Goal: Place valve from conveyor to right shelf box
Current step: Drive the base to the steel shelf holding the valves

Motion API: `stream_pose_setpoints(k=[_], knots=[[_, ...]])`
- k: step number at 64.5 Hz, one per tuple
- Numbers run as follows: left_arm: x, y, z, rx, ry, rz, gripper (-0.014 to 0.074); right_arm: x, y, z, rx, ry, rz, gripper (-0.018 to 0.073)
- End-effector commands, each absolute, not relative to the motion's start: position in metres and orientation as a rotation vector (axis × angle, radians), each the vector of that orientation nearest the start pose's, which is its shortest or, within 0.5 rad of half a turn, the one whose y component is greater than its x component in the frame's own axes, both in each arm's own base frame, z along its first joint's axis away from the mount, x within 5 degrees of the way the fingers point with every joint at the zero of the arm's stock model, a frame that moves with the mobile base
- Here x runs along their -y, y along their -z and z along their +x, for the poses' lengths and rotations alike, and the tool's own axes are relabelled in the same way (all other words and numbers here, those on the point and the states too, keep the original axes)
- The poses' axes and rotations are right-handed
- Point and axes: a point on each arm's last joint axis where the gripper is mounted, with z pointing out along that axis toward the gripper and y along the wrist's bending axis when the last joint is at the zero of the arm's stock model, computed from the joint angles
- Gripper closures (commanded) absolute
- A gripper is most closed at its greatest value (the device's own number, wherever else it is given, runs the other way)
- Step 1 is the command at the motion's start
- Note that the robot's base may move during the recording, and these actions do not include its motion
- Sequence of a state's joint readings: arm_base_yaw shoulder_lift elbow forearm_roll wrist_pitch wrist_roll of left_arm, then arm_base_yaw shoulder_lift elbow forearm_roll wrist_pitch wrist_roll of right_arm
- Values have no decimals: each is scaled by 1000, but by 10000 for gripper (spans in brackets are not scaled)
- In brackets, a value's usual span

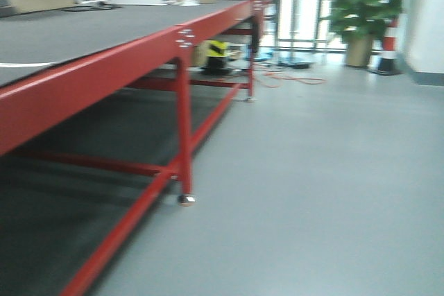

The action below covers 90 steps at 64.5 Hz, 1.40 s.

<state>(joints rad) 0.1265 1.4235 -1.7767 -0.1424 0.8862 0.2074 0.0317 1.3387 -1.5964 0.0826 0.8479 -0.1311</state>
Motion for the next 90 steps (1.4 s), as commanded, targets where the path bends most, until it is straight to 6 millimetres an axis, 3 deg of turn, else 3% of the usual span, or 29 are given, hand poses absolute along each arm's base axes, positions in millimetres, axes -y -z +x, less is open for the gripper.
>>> stream_pose_setpoints(k=[1, 90], knots=[[-27, -506, 293, -1941, -39, 49, 708, -14, -481, 277, -1970, -22, -148, 713], [-27, -506, 293, -1941, -39, 49, 708, -14, -481, 277, -1970, -22, -148, 713]])
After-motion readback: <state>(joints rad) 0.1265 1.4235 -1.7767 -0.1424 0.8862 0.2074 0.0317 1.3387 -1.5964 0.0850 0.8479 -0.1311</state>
